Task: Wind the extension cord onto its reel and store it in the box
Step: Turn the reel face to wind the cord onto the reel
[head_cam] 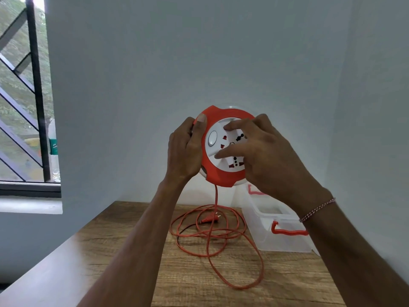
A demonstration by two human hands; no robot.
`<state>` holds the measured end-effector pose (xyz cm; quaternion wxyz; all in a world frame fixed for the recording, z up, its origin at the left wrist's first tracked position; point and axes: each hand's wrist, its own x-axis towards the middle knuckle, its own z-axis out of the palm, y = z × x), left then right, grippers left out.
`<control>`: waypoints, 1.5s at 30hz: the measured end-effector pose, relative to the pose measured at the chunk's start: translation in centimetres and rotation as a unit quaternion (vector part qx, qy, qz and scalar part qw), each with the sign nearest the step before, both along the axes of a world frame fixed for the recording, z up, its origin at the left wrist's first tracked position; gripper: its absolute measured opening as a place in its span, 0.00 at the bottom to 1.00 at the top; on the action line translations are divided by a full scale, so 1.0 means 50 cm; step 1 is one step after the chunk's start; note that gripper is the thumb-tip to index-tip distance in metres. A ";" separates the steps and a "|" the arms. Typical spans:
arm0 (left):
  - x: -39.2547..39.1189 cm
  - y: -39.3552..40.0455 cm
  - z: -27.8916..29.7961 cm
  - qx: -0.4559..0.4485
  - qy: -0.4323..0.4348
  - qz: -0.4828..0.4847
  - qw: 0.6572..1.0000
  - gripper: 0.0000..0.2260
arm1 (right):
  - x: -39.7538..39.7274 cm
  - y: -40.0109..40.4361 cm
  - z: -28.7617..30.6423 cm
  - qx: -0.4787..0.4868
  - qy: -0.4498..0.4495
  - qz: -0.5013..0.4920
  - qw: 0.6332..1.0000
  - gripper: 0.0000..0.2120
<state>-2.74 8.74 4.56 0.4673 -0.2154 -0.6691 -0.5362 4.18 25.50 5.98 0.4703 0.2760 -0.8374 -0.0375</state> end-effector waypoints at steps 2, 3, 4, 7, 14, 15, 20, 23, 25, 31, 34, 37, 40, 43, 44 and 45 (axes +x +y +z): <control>-0.001 -0.001 0.000 0.001 -0.001 0.004 1.000 0.24 | 0.001 -0.005 -0.002 0.014 -0.020 -0.028 0.999 0.25; -0.001 -0.001 0.000 0.001 -0.002 0.007 1.000 0.24 | 0.001 -0.006 -0.002 0.017 -0.020 -0.032 0.999 0.25; -0.001 -0.002 0.000 0.000 -0.003 0.010 1.000 0.24 | 0.001 -0.007 -0.002 0.016 -0.016 -0.032 0.999 0.26; 0.000 0.000 0.001 -0.007 -0.003 0.015 1.000 0.23 | 0.000 -0.005 -0.002 0.013 0.000 -0.041 0.999 0.27; 0.002 0.003 0.000 -0.014 -0.007 0.013 1.000 0.23 | -0.003 -0.002 -0.012 -0.026 0.036 -0.046 0.998 0.28; 0.002 0.003 0.000 -0.015 -0.006 0.011 1.000 0.23 | -0.004 -0.002 -0.014 -0.035 0.037 -0.049 0.997 0.28; 0.003 0.002 0.001 -0.012 -0.006 0.007 1.000 0.24 | -0.007 -0.004 -0.014 -0.106 0.037 -0.052 0.992 0.29; 0.003 0.001 0.001 -0.007 -0.011 0.003 1.000 0.23 | -0.010 -0.010 -0.011 -0.134 0.020 -0.036 0.990 0.32; 0.003 0.002 0.002 -0.001 -0.014 0.000 1.000 0.23 | -0.010 -0.010 -0.009 -0.130 0.015 -0.027 0.991 0.31; 0.001 0.000 0.002 0.004 -0.009 -0.001 1.000 0.21 | -0.002 -0.001 0.003 -0.095 0.041 0.036 0.994 0.14; 0.001 0.005 0.001 0.000 -0.006 0.004 1.000 0.22 | 0.000 0.003 0.006 -0.025 -0.009 0.030 0.999 0.15; 0.000 0.005 0.001 -0.004 -0.004 0.010 1.000 0.22 | 0.004 -0.004 0.002 0.014 -0.038 -0.019 0.999 0.23; -0.002 0.005 -0.001 -0.011 -0.007 0.015 1.000 0.21 | 0.003 -0.010 -0.001 0.031 -0.031 -0.060 0.997 0.28; -0.003 0.006 -0.002 -0.010 -0.008 0.016 1.000 0.22 | -0.003 -0.005 -0.003 0.012 -0.013 -0.065 0.998 0.31; -0.003 0.006 -0.003 -0.010 -0.008 0.014 1.000 0.22 | -0.004 -0.003 -0.005 0.000 -0.005 -0.065 0.998 0.31; -0.003 0.005 -0.003 -0.010 -0.007 0.014 1.000 0.21 | -0.006 -0.002 -0.007 -0.008 0.000 -0.070 0.997 0.30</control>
